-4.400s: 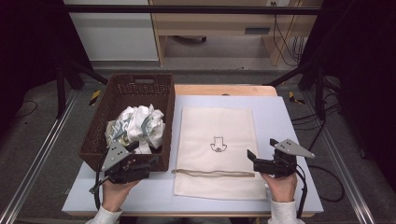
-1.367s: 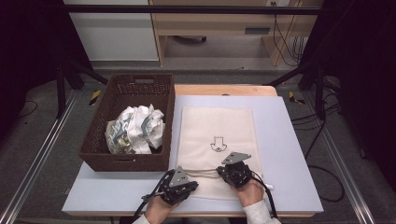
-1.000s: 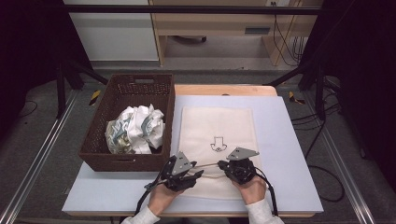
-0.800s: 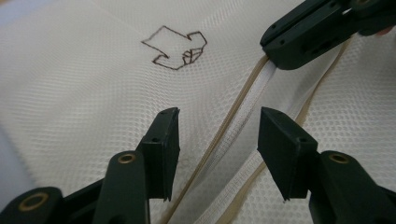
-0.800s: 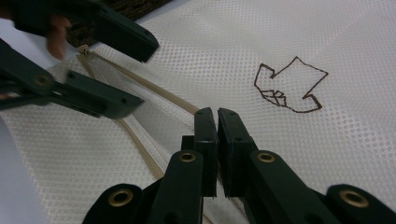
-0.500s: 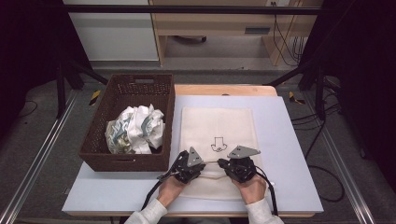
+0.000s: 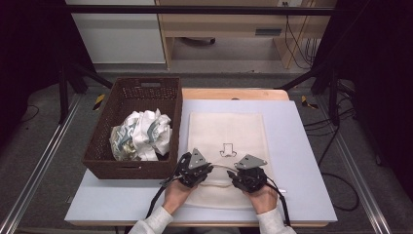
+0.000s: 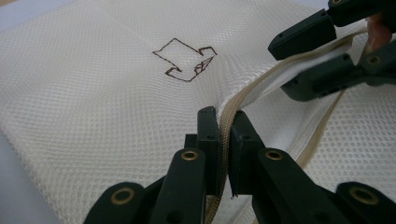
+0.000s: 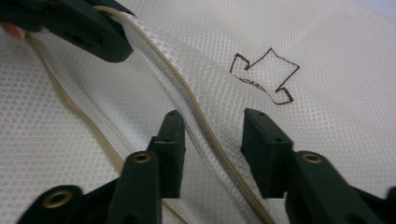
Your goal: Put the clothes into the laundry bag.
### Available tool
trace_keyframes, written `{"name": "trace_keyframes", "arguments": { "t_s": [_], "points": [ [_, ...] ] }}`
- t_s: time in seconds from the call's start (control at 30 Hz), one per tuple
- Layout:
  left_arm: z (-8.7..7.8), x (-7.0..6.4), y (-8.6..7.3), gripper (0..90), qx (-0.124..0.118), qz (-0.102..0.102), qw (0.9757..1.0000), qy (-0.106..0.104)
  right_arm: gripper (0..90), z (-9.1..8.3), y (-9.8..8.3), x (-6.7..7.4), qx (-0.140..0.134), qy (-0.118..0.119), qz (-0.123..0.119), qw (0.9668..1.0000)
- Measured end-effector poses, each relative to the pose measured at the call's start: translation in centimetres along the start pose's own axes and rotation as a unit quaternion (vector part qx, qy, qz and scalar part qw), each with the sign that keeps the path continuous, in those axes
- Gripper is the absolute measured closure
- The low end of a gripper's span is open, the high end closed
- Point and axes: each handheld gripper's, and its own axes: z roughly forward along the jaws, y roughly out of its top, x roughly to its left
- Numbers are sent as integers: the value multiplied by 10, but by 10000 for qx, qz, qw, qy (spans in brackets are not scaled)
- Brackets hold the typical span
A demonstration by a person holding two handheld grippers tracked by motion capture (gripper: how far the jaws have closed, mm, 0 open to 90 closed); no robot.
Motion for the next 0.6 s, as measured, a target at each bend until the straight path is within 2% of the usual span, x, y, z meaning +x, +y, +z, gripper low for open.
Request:
{"name": "trace_keyframes", "arguments": {
  "t_s": [0.07,0.1,0.13,0.2,0.23,0.3,0.4,0.5,0.6],
  "points": [
    [-1,-1,-2,767,-82,-51,9999,-94,788,1,-1,-2,38,19,61,10000],
    [-4,-3,-3,700,-117,-95,9998,-121,841,1,-1,-3,55,27,103,9999],
    [-8,-5,-2,648,-166,-151,9996,-150,845,1,-1,-3,47,49,151,9999],
    [-21,-11,-2,522,-354,-131,9992,-165,854,0,0,-5,-7,64,285,9996],
    [-28,-15,-2,516,-434,-97,9989,-130,855,0,0,-5,-33,56,313,9995],
    [-41,-24,-4,540,-492,74,9986,-180,855,-2,1,-6,-106,58,338,9994],
    [-50,-32,-16,643,-411,253,9986,-233,855,-5,3,-6,-246,10,381,9990],
    [-44,-34,-34,777,10,291,9991,-304,853,-9,6,-7,-395,0,377,9985],
    [-33,-31,-51,859,372,187,9987,-309,853,-13,12,-8,-578,3,398,9975]
  ]
}}
